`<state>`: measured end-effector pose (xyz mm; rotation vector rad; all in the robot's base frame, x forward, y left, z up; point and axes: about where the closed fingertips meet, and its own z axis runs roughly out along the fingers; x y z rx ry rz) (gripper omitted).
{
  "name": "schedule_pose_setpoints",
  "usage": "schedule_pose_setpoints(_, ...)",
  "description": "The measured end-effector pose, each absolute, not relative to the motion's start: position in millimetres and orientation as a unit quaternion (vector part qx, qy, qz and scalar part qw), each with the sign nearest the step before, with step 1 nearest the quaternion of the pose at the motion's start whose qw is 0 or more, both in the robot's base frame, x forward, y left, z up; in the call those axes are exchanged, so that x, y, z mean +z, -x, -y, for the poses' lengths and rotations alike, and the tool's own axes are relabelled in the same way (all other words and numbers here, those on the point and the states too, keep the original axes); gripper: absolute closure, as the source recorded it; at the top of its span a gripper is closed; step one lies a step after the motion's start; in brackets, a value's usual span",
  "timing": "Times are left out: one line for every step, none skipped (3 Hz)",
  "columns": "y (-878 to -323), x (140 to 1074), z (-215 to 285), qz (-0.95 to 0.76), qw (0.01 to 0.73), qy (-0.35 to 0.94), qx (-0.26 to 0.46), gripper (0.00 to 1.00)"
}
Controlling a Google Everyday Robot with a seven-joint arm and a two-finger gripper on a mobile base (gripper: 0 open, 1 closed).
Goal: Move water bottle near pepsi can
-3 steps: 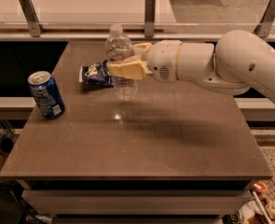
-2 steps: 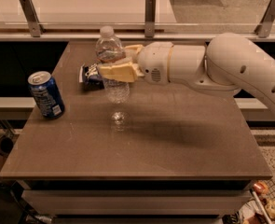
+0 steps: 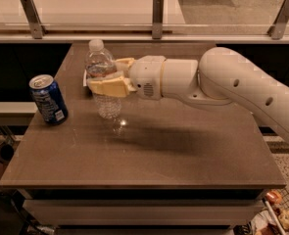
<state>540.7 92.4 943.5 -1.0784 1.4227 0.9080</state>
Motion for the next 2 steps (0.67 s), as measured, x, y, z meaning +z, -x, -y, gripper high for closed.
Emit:
schedule_pose_setpoints(-532.1,930.9,-104.5,-0.598,0.523,0.462,0.394,1.00)
schedule_pose_setpoints(-522.9,924.1,-115.1,-0.592,0.514,0.472,0.403,1.00)
